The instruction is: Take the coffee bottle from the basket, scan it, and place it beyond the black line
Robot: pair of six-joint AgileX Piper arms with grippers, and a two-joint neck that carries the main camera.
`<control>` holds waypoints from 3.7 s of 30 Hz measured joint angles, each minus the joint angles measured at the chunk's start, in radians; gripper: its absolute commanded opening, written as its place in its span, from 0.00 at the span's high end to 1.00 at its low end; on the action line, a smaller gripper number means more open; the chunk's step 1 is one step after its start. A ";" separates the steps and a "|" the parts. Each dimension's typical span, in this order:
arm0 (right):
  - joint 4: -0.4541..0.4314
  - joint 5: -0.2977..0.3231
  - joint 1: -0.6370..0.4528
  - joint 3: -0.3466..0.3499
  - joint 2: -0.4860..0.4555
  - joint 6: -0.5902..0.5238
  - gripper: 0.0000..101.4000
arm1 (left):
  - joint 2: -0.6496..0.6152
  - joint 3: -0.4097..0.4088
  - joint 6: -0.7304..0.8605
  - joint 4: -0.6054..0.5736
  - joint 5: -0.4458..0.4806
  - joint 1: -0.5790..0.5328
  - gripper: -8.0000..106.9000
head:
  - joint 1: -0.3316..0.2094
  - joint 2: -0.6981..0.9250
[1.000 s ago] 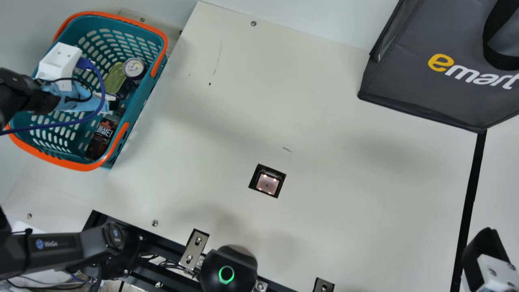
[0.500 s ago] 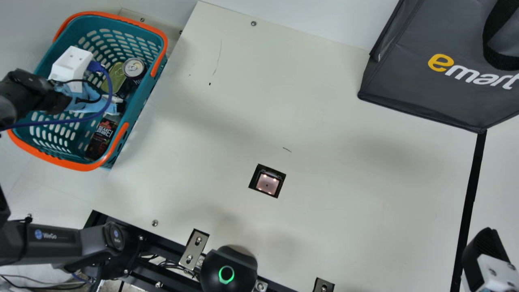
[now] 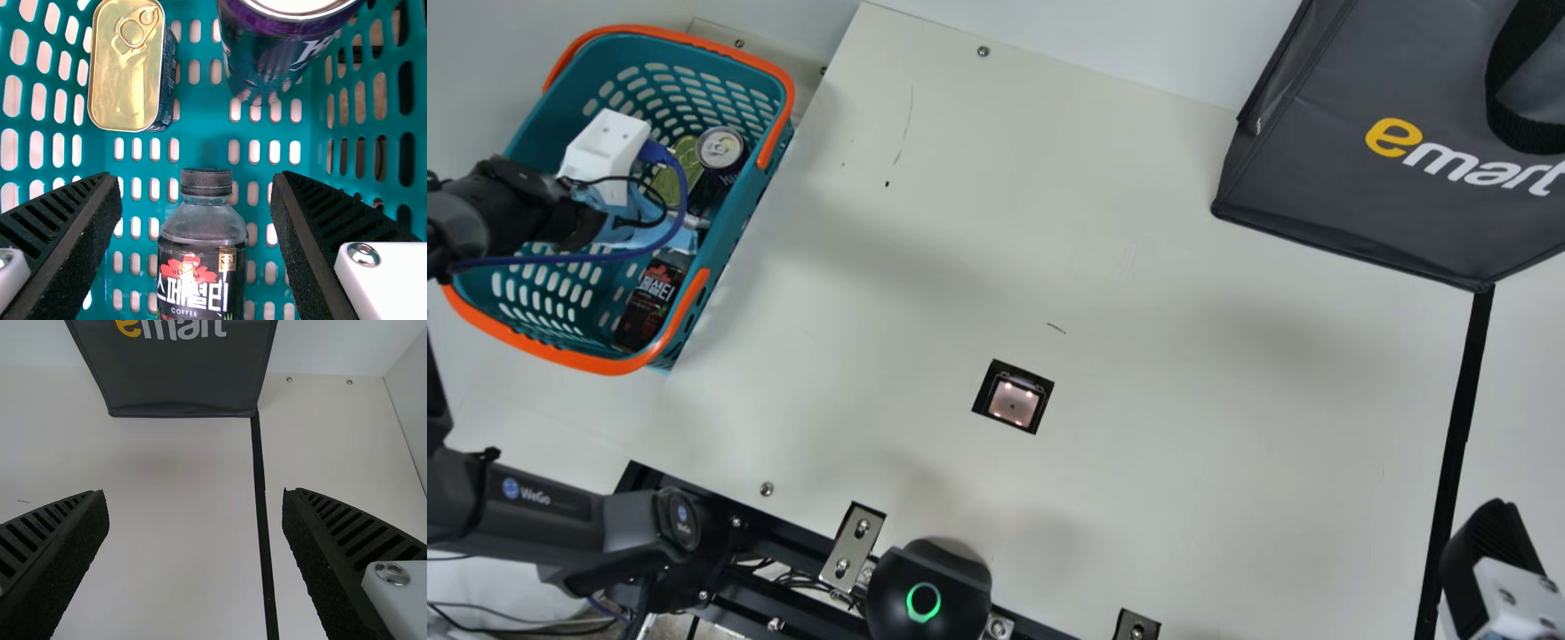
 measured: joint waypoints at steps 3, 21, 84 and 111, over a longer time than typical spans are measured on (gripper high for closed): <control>0.000 0.000 0.000 0.000 0.000 0.000 0.10 | 0.020 -0.002 0.010 -0.013 -0.015 -0.002 0.15 | 0.002 0.000; 0.000 0.000 0.000 0.000 0.000 0.000 0.10 | 0.116 0.003 0.103 -0.094 -0.084 -0.008 0.15 | 0.000 0.000; 0.000 0.000 0.000 0.000 0.000 0.000 0.10 | 0.284 -0.042 0.209 -0.242 -0.164 -0.029 0.84 | 0.000 0.000; 0.000 0.000 0.000 0.000 0.000 0.000 0.10 | 0.111 -0.060 0.090 -0.162 -0.031 0.014 0.84 | 0.000 0.000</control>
